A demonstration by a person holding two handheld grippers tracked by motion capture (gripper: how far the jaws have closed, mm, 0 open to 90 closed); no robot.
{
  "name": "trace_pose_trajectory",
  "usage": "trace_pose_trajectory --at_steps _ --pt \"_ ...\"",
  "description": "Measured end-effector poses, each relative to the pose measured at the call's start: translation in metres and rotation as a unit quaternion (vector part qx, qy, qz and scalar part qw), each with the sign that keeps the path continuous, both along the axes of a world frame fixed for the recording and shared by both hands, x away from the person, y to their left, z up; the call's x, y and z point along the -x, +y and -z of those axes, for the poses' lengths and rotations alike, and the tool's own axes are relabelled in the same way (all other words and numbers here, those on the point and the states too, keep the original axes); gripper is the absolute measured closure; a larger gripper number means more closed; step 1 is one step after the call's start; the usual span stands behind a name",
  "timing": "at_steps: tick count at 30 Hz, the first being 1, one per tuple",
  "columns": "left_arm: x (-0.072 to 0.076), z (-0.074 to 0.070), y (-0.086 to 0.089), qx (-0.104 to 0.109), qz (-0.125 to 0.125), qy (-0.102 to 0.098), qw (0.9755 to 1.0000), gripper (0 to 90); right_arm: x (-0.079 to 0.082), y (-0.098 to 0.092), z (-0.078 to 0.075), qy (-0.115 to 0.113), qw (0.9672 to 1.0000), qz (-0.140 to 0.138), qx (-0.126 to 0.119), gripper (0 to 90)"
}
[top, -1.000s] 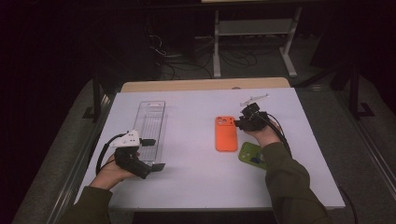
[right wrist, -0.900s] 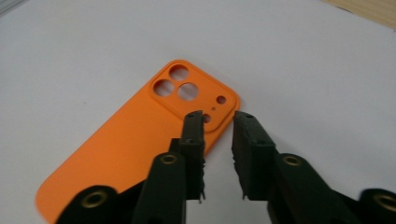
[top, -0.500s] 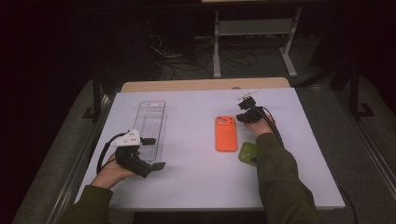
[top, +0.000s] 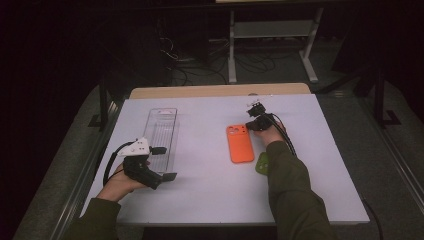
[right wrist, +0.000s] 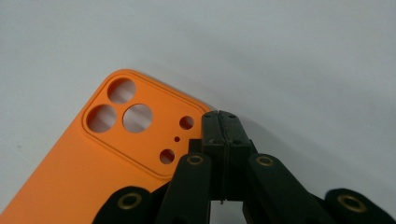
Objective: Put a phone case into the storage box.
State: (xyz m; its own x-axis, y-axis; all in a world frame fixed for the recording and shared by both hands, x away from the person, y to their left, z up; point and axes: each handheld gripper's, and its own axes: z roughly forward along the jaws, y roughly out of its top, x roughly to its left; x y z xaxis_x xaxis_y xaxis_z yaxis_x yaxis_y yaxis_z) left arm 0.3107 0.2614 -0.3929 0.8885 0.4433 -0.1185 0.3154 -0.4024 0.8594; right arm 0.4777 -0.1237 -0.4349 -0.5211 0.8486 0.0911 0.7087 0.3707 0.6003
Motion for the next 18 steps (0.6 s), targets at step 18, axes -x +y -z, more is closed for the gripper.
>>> trace_pose_trajectory --at_steps 18 --pt "-0.001 0.0 -0.002 -0.003 0.006 -0.004 1.0 0.0 0.001 0.04 -0.001 0.002 0.998 -0.063 -0.008 88.5"
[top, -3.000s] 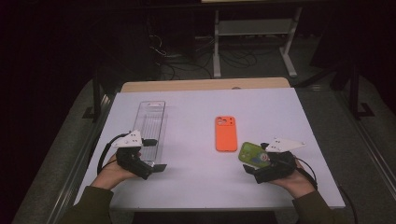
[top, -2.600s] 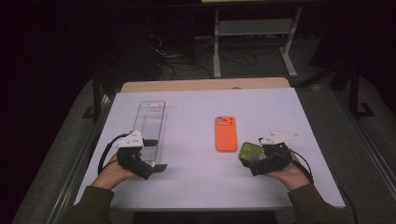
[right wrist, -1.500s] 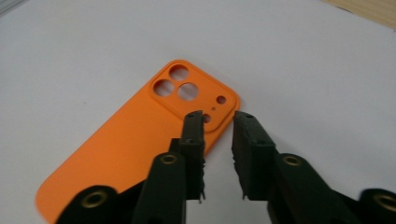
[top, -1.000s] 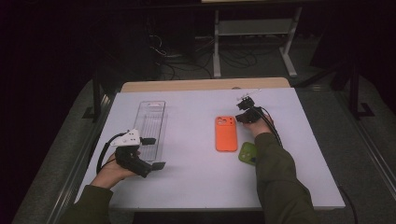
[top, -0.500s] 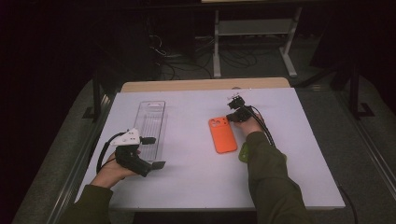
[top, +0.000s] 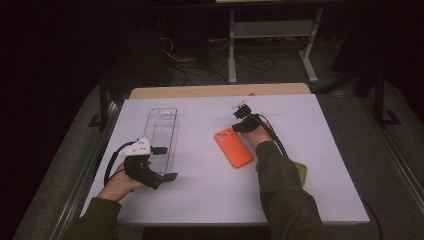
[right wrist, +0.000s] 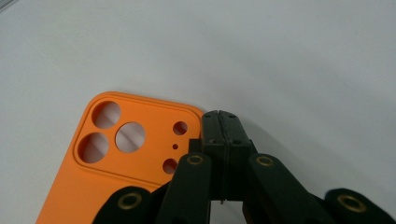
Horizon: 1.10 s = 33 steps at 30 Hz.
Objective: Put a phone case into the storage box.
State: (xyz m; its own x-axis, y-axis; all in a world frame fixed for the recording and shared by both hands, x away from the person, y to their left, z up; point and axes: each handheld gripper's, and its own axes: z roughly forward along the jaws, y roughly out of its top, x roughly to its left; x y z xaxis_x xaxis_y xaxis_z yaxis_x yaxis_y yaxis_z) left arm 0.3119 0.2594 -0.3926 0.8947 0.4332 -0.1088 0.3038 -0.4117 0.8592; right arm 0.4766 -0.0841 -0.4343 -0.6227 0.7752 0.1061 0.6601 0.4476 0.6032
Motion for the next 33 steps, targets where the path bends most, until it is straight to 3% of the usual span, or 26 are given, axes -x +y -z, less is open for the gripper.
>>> trace_pose_trajectory --at_steps 3,5,7,11,15,17,19,27,30,31,33 --pt "0.0 0.0 0.0 0.0 0.0 0.001 1.0 0.0 0.001 0.007 -0.001 -0.002 0.9998 -0.019 0.008 88.5" --pt "0.0 0.0 0.0 0.0 0.001 0.0 1.0 0.0 0.002 0.014 -0.001 0.008 0.9998 -0.017 0.0 88.5" --pt "0.0 0.0 0.0 -0.002 0.001 0.0 1.0 0.0 0.001 0.018 -0.001 -0.003 0.9996 -0.025 0.009 88.5" --pt "0.001 0.0 0.0 0.0 -0.002 0.003 1.0 0.0 0.002 0.014 -0.004 -0.002 0.9998 -0.021 0.007 86.3" --pt "0.001 0.0 0.0 -0.002 0.001 -0.001 1.0 0.0 0.009 0.0 -0.019 -0.024 0.9996 -0.017 -0.002 71.2" --pt "0.001 0.0 0.0 -0.005 0.002 0.0 1.0 0.0 0.011 -0.004 -0.023 -0.028 0.9994 -0.02 -0.008 69.9" --pt "0.001 0.001 -0.001 -0.004 0.0 0.0 1.0 0.0 0.017 -0.011 -0.03 -0.029 0.9992 -0.014 -0.024 59.7" --pt "0.002 0.0 -0.002 -0.007 0.0 0.0 1.0 0.0 0.045 -0.03 -0.042 -0.045 0.9978 -0.022 -0.043 31.6" --pt "0.002 0.001 -0.002 -0.009 0.003 0.0 1.0 0.0 0.056 -0.036 -0.041 -0.051 0.9978 -0.025 -0.034 19.7" --pt "0.003 0.0 -0.002 -0.009 0.002 0.0 1.0 0.0 0.065 -0.04 -0.039 -0.068 0.9971 -0.024 -0.023 16.5" --pt "0.003 0.0 -0.002 -0.01 0.0 0.0 1.0 0.0 0.074 -0.045 -0.038 -0.076 0.9966 -0.025 -0.017 14.0"
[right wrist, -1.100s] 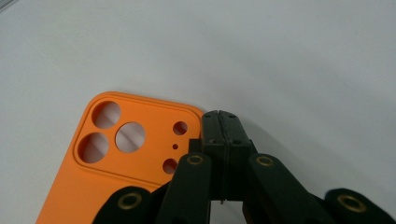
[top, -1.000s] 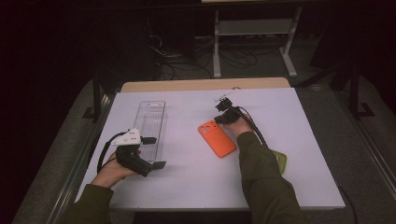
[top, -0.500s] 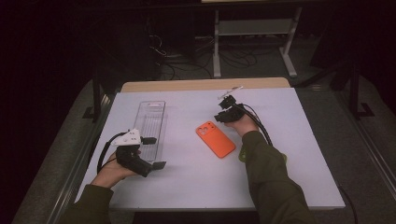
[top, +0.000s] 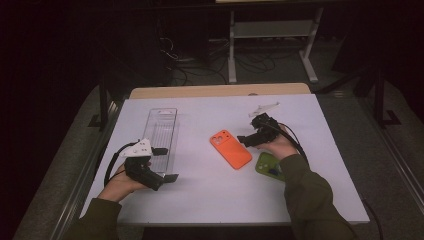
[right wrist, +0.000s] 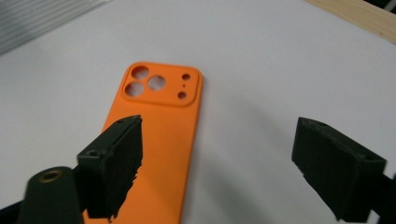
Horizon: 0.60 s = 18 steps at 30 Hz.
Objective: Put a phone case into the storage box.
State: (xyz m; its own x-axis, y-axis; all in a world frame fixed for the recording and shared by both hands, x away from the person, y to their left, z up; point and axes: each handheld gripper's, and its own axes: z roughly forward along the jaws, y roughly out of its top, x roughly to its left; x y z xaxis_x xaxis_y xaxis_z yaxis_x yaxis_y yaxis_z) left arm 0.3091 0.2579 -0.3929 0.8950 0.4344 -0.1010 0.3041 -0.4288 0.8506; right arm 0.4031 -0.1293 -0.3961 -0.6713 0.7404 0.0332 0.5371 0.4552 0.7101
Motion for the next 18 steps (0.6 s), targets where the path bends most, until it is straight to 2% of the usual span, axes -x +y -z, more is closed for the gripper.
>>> trace_pose_trajectory --at_steps 3,4,5,9,10,12,13,16,18 --pt "0.0 0.0 0.001 -0.001 -0.001 -0.001 1.0 0.0 0.008 -0.005 0.002 0.011 0.9999 0.001 -0.001 10.7" --pt "-0.001 0.0 0.001 -0.002 0.0 -0.001 1.0 0.0 0.016 -0.01 0.005 0.013 0.9999 -0.001 -0.001 5.6" --pt "-0.001 0.0 0.001 -0.002 0.0 -0.001 1.0 0.0 0.016 -0.01 0.005 0.013 0.9999 -0.001 -0.001 5.6" --pt "-0.001 0.001 0.001 -0.008 0.001 -0.002 1.0 0.0 0.033 -0.018 0.011 0.022 0.9997 0.004 -0.009 2.1" --pt "-0.001 0.001 0.0 -0.005 0.0 -0.001 1.0 0.0 0.038 -0.02 0.012 0.02 0.9997 0.006 -0.012 2.0" --pt "-0.001 0.001 0.0 -0.005 0.001 -0.003 1.0 0.0 0.045 -0.023 0.014 0.002 1.0 0.005 -0.005 0.0" --pt "-0.001 0.001 0.0 -0.006 0.002 -0.002 1.0 0.0 0.049 -0.024 0.014 0.003 1.0 0.007 -0.006 0.0" --pt "-0.001 0.0 0.001 -0.007 0.0 -0.001 1.0 0.0 0.065 -0.032 0.013 -0.013 0.9996 0.009 -0.022 0.0" --pt "-0.001 0.0 0.001 -0.006 0.0 -0.002 1.0 0.0 0.07 -0.034 0.013 -0.013 0.9996 0.009 -0.024 0.0"
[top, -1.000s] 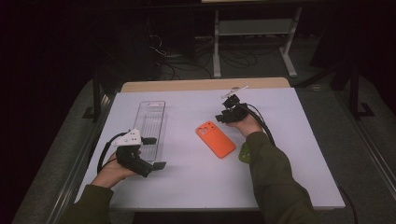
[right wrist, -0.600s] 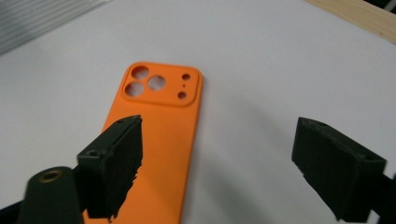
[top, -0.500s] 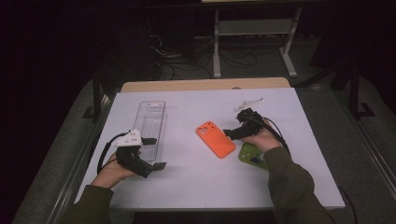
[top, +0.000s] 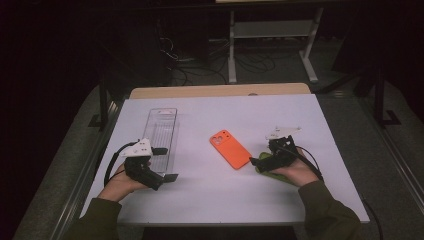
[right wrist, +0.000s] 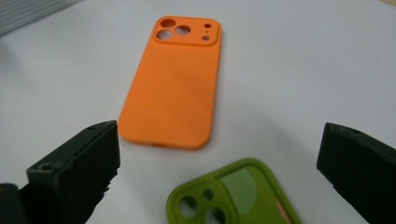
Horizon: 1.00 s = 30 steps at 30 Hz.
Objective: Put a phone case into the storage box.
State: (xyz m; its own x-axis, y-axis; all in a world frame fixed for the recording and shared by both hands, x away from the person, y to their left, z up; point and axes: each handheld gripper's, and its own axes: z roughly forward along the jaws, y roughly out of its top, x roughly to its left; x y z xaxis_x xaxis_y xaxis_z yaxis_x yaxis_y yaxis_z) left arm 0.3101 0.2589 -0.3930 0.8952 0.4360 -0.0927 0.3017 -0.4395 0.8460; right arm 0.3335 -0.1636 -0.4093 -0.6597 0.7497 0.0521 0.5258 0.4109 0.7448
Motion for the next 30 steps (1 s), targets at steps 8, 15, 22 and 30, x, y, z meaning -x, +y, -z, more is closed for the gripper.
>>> trace_pose_trajectory --at_steps 8,15,22,30 --pt "0.0 0.0 0.0 0.0 0.0 -0.001 1.0 0.0 0.029 -0.017 0.007 -0.007 0.9999 0.002 -0.013 0.0" --pt "0.001 0.0 0.0 -0.001 -0.002 -0.001 1.0 0.0 0.048 -0.028 0.01 -0.019 0.9993 0.0 -0.033 0.0" --pt "0.001 0.0 0.0 -0.002 -0.003 -0.001 1.0 0.0 0.058 -0.032 0.014 -0.017 0.9994 -0.003 -0.03 0.0" --pt "0.001 0.0 0.0 -0.002 -0.003 -0.002 1.0 0.0 0.054 -0.029 0.011 -0.004 0.9996 0.002 -0.027 0.0"
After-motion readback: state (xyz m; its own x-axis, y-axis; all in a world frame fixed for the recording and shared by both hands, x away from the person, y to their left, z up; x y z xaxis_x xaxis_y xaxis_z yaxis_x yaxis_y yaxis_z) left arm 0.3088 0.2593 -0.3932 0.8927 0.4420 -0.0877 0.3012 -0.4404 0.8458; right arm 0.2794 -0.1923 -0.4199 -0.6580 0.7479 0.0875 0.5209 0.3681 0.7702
